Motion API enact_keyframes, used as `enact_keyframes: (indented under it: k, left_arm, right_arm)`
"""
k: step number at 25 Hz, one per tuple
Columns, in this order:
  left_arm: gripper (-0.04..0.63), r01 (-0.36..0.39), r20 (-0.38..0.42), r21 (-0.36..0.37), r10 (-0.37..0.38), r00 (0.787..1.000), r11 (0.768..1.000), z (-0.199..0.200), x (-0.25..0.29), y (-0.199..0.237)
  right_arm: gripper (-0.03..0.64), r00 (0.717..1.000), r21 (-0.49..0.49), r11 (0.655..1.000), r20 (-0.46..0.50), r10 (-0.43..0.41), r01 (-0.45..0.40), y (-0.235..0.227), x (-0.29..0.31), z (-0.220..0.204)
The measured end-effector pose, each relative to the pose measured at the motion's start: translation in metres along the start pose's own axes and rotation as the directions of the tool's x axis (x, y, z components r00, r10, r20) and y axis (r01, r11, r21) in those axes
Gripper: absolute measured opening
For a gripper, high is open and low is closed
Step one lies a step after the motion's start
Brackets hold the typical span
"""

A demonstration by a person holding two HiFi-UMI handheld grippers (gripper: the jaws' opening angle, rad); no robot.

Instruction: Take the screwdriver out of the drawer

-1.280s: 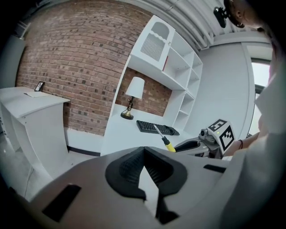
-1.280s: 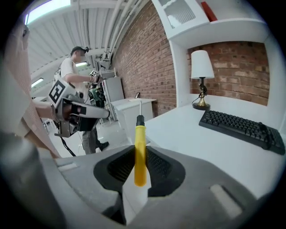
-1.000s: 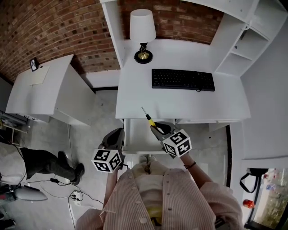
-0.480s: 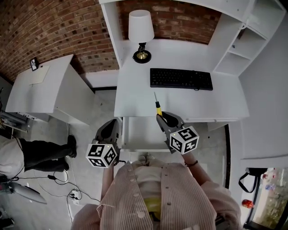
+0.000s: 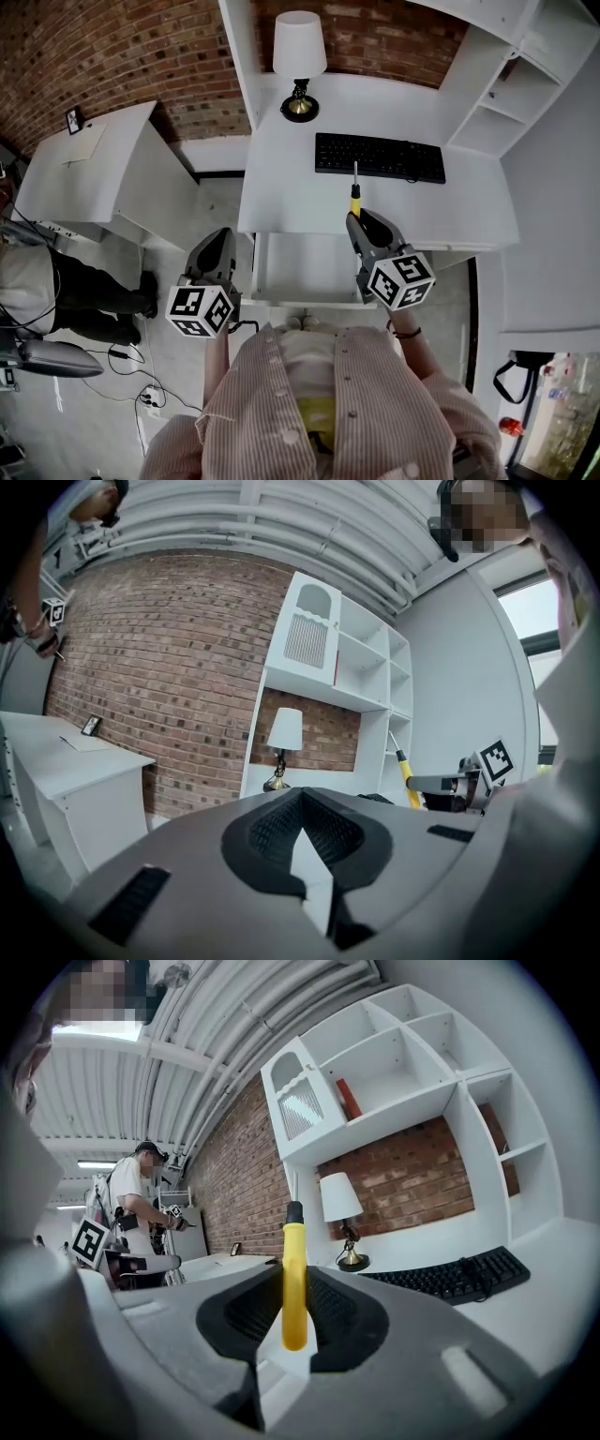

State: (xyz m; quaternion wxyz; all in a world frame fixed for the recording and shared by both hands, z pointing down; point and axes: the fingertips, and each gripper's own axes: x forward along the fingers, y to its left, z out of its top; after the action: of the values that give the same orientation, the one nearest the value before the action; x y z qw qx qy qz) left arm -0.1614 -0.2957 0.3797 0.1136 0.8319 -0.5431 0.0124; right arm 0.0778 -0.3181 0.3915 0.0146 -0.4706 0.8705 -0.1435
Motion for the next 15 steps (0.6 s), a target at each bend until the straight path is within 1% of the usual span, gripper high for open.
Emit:
enact_keyframes:
  k: [6, 9, 15]
  left_arm:
    - [0.0, -0.025, 0.026, 0.024, 0.024, 0.999, 0.999, 0.012, -0.006, 0.002]
    - [0.0, -0.036, 0.029, 0.031, 0.035, 0.999, 0.999, 0.013, -0.009, 0.004]
    - [0.0, -0.049, 0.018, 0.028, 0.048, 0.999, 0.998, 0.008, -0.011, 0.005]
  right_arm:
    - [0.078, 0.998, -0.013, 0.999, 0.038, -0.042, 0.043, -0.008, -0.011, 0.013]
    - [0.078, 0.998, -0.005, 0.999, 0.04, -0.044, 0.045, -0.009, -0.014, 0.014]
    - [0.078, 0.997, -0.032, 0.998, 0.055, -0.046, 0.048, -0.007, -0.019, 0.017]
